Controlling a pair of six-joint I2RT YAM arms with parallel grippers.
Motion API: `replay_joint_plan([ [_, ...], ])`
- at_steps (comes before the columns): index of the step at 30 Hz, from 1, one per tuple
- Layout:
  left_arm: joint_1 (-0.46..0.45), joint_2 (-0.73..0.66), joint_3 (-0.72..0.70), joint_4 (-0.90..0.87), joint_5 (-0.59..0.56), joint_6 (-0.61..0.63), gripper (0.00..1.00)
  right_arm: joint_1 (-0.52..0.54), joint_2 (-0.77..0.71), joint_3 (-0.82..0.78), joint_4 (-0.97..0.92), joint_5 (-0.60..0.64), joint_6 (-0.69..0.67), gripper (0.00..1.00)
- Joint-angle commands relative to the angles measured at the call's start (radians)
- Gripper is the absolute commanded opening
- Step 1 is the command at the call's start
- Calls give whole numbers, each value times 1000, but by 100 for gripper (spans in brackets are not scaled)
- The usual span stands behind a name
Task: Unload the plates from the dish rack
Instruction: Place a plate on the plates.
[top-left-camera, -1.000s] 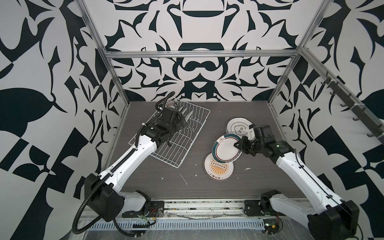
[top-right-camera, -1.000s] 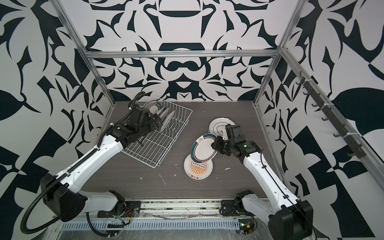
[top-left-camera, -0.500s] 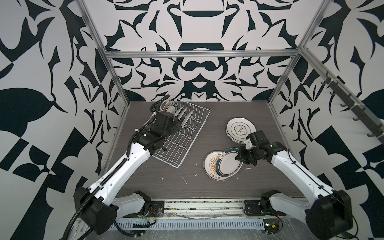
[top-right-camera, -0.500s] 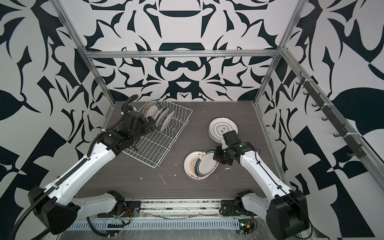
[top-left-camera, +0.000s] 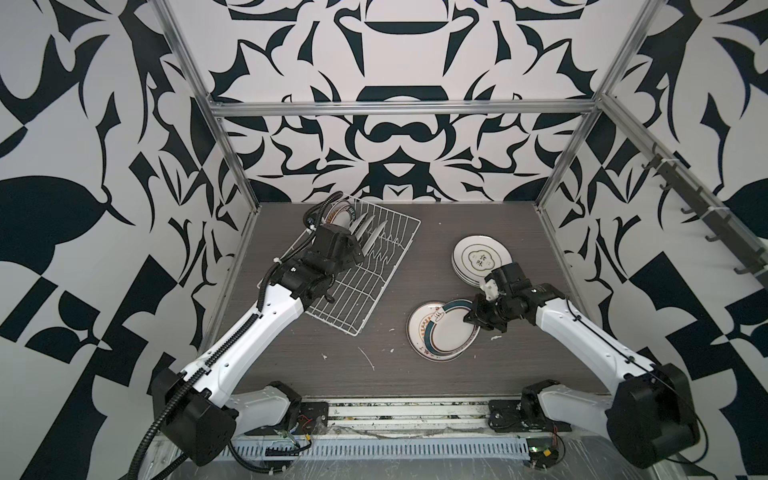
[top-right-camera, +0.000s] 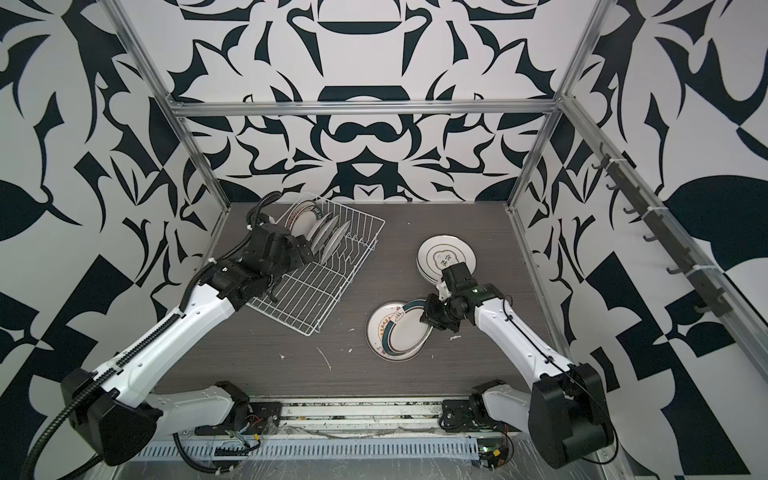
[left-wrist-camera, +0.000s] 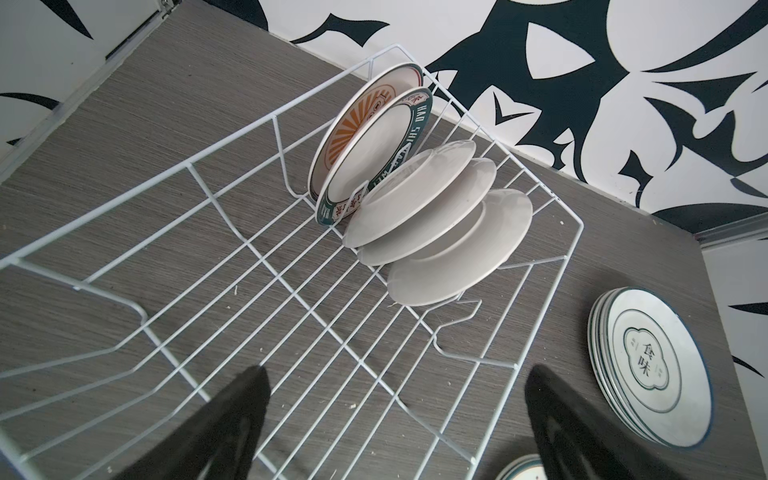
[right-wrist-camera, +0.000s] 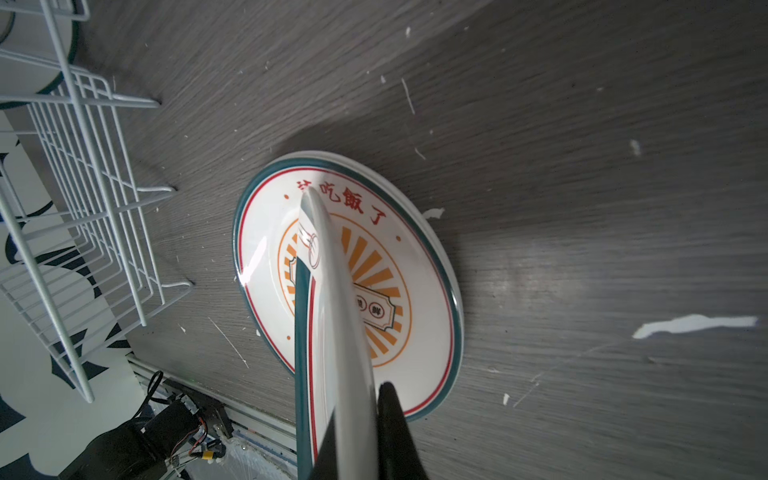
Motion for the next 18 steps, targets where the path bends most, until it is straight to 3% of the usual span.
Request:
replay_joint_plan([
  [1,4,1,-6,-11,7,19,99,16,25,-18,-12,31,-4,14],
  [18,4,82,36,-50,64,47,99,41,110,-8,64,43,-24,31],
])
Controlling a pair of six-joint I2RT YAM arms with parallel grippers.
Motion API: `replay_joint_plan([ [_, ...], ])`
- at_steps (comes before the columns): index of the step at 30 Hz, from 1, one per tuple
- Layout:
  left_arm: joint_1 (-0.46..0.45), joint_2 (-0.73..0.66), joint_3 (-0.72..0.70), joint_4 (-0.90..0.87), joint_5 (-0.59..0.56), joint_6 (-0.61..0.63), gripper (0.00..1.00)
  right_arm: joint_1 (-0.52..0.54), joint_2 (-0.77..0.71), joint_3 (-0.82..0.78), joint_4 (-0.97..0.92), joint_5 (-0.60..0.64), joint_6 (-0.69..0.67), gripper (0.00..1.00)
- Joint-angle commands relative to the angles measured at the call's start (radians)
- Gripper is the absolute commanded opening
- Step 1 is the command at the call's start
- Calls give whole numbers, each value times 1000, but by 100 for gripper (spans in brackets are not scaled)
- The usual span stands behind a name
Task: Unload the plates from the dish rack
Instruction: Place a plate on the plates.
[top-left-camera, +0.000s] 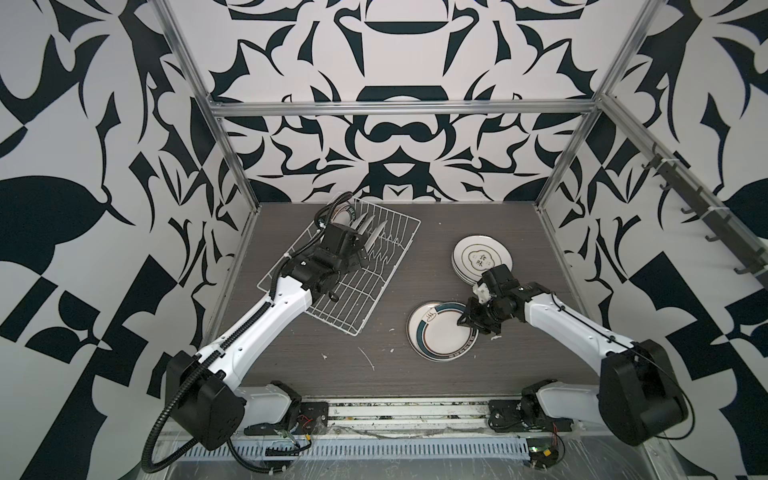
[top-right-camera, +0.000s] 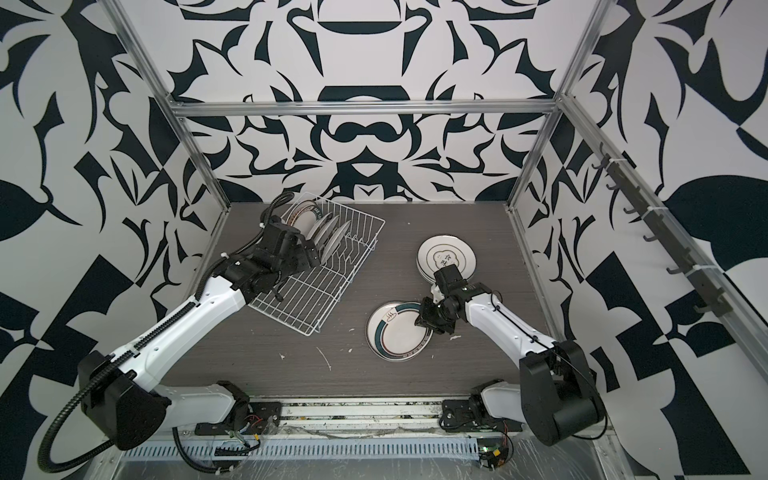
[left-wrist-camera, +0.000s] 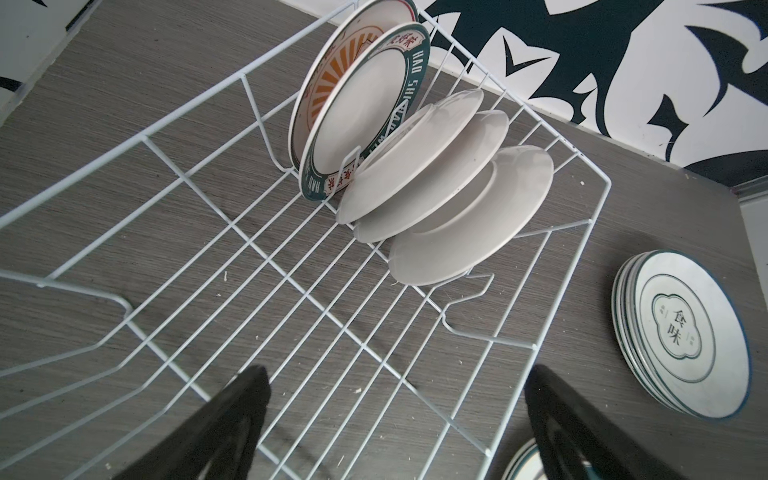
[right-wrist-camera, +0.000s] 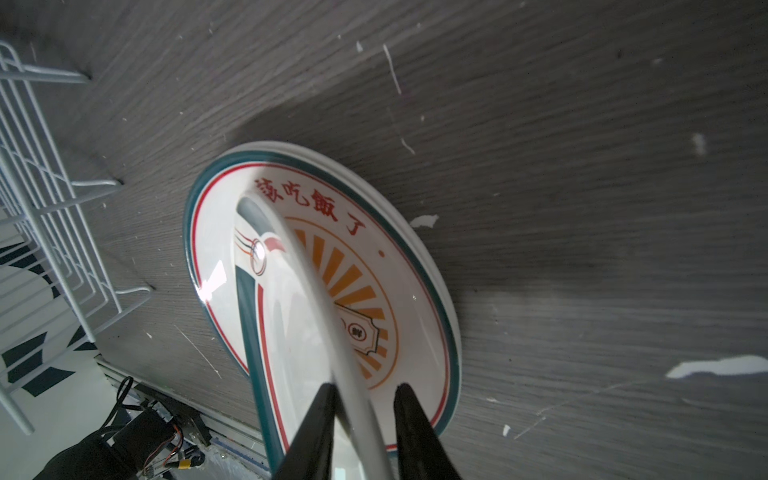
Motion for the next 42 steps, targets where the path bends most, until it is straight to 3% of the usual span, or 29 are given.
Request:
replay_joint_plan([
  [1,4,9,28,-31,10,13,99,9,11,16,14,19,-26,32],
  [9,4,12,29,-28,16,17,100,15,46,51,29,28,-65,47],
  [27,4,60,68,-76,55,31,99,23,126,143,-32,97,-114,63],
  [42,4,64,70,-76,55,50,99,81,192,218,-131,215,-125,67],
])
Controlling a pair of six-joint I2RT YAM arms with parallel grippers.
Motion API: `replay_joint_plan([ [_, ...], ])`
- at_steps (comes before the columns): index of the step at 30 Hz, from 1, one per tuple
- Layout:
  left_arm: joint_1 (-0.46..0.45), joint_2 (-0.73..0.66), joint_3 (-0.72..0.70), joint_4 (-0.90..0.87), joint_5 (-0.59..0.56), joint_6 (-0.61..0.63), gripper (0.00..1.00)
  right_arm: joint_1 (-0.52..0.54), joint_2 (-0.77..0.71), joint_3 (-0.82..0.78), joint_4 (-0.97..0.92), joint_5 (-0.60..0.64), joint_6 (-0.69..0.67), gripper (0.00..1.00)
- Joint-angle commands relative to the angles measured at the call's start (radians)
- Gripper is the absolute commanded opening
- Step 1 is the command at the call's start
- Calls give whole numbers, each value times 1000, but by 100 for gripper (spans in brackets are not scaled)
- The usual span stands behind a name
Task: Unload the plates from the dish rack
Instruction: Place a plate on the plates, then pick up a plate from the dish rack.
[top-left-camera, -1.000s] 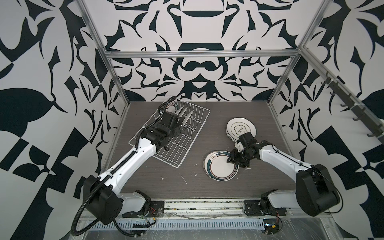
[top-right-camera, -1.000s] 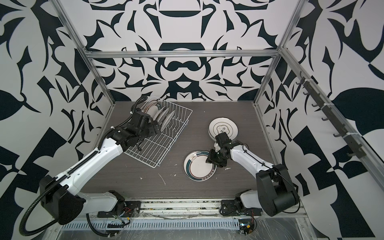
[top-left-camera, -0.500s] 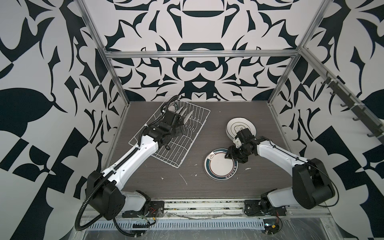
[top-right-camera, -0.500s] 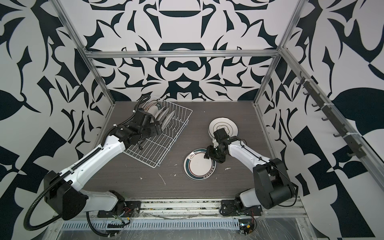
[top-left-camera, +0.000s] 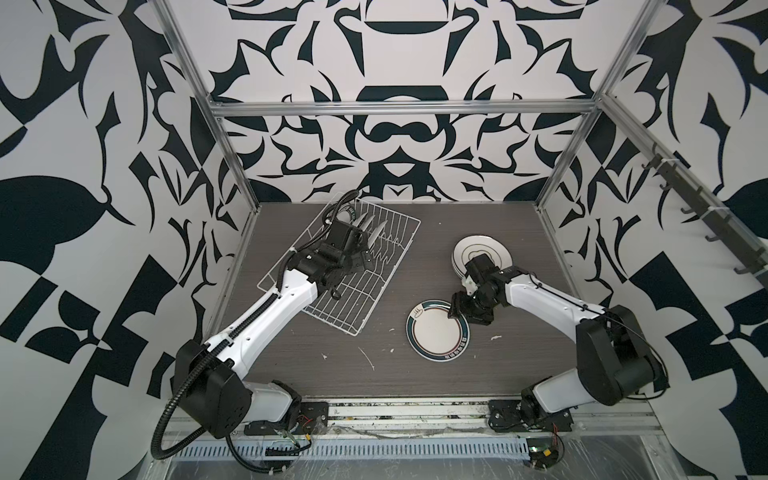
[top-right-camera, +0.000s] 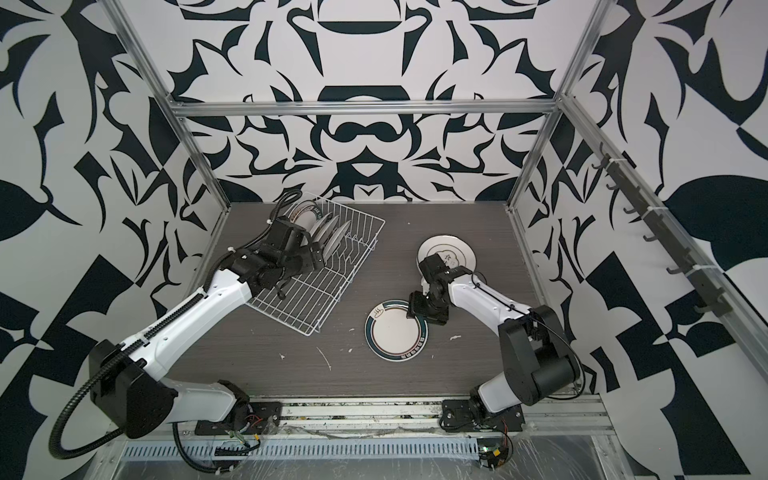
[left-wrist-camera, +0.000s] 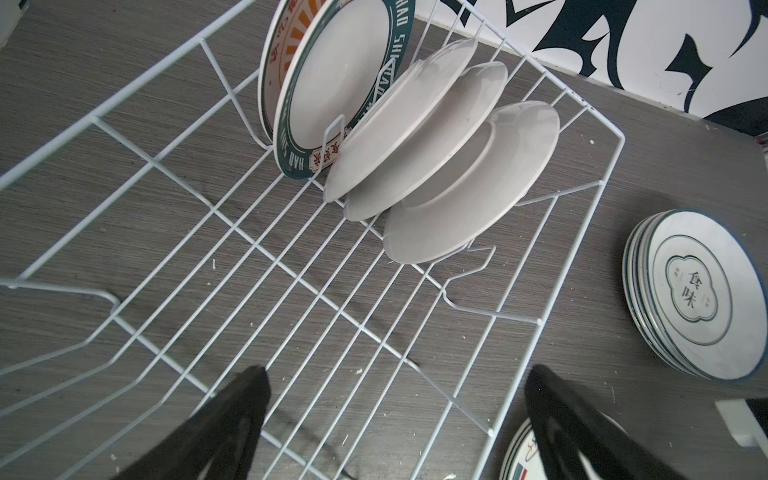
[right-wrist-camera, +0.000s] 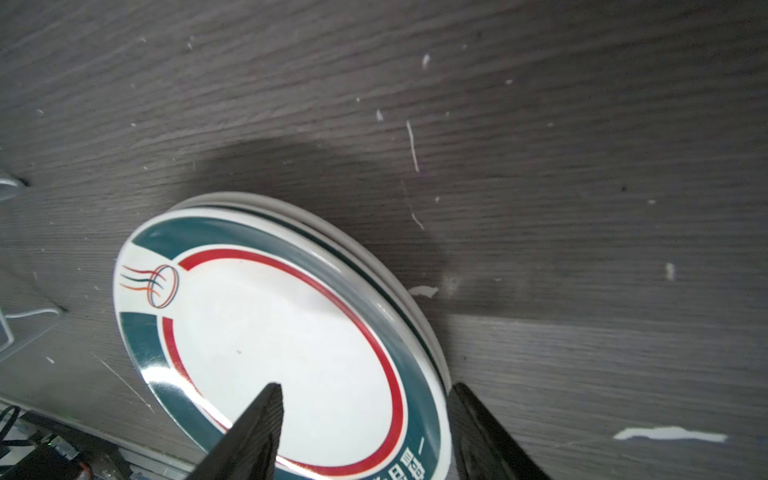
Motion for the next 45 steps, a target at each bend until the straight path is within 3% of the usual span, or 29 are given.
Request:
replay_joint_plan([
  [1,4,7,25,-23,-1,18,99,13,-8,47,-63,84,-4,67],
  [9,4,62,55,27,21,90,99,18,-33,84,-95,130,0,71],
  [16,-14,193,151,29,36,173,99,18,-34,96,-86,122,-6,78],
  [21,-65,300,233,12,-19,217,99,18,-37,98,-68,110,-10,87],
  [22,-73,323,253,3,-25,225,99,18,-37,98,-67,112,-11,97],
  [39,-101,623,502,-120,-229,345,99,2,-73,61,-44,105,-35,98],
  [45,-102,674,527,-102,-276,386,90,-7,-106,36,-43,102,-35,100],
])
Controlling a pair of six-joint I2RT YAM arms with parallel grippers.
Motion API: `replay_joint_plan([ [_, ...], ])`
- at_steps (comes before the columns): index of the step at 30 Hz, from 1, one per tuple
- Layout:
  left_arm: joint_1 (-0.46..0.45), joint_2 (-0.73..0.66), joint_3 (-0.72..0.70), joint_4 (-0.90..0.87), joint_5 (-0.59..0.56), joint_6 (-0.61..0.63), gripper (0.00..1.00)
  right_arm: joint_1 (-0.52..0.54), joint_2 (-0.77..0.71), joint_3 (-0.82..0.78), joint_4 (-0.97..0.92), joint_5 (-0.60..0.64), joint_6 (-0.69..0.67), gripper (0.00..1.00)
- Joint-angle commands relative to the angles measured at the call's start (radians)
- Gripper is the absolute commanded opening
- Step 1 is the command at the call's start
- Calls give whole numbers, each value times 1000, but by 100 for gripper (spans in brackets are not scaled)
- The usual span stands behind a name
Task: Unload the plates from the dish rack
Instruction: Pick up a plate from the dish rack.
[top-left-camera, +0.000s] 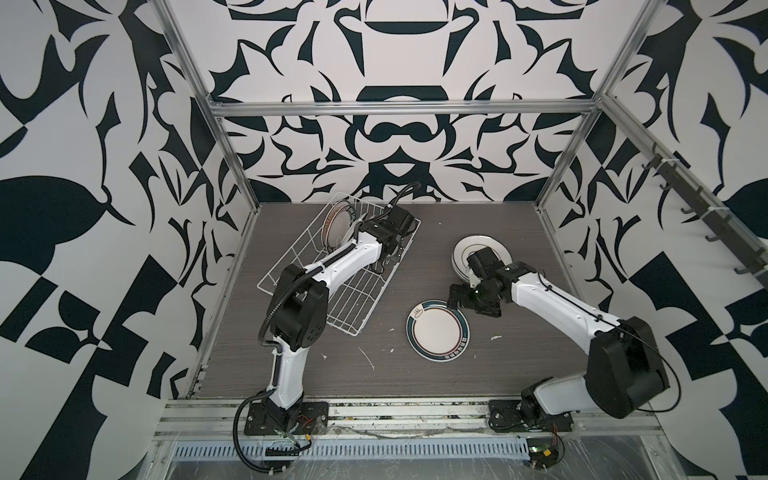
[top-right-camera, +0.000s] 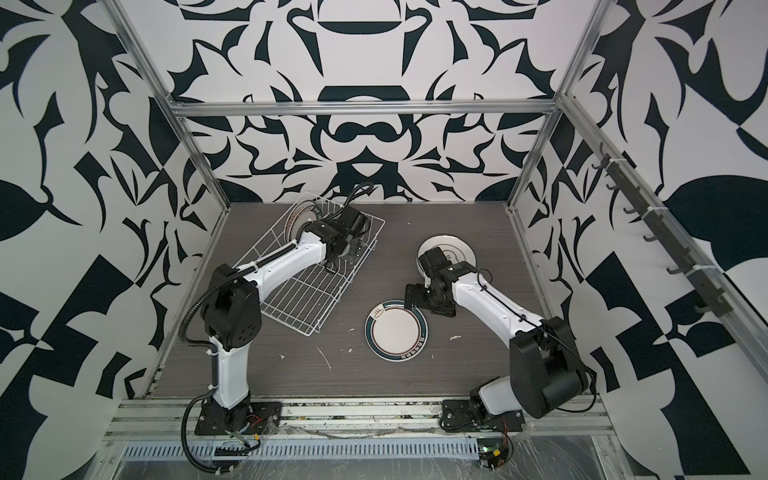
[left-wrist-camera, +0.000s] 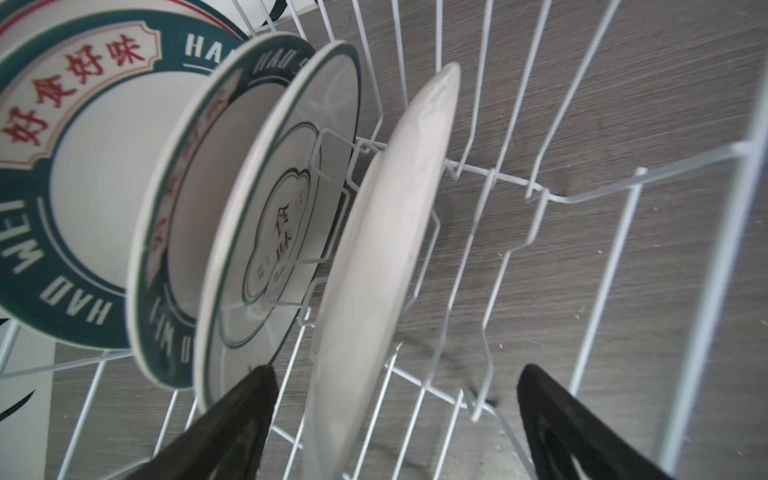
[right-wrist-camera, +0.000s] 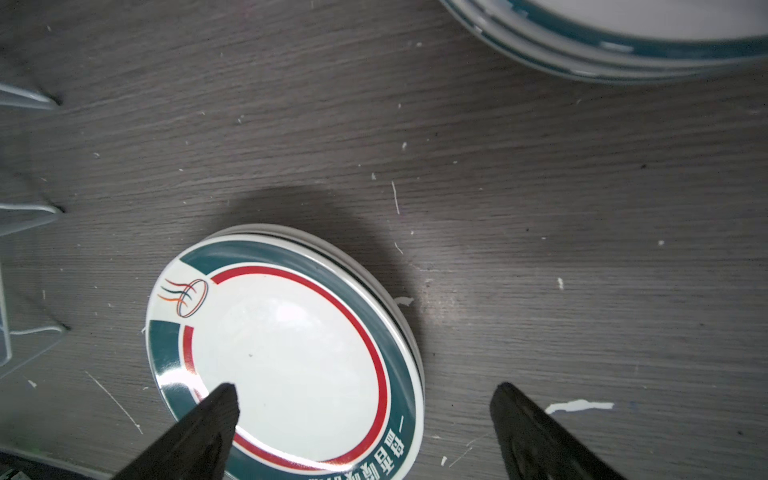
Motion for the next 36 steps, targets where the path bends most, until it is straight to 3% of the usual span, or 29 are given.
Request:
replay_joint_plan([
  [1,3,20,20,-15,-55,38,88,-7,-35,-18,-1,0,-11,99],
  [16,15,60,39,10,-82,89,41,-13,-122,-48,-19,15,3,100],
  [36,22,2,-11,39,-85,122,0,-14,-290,-78,7,56,39,100],
])
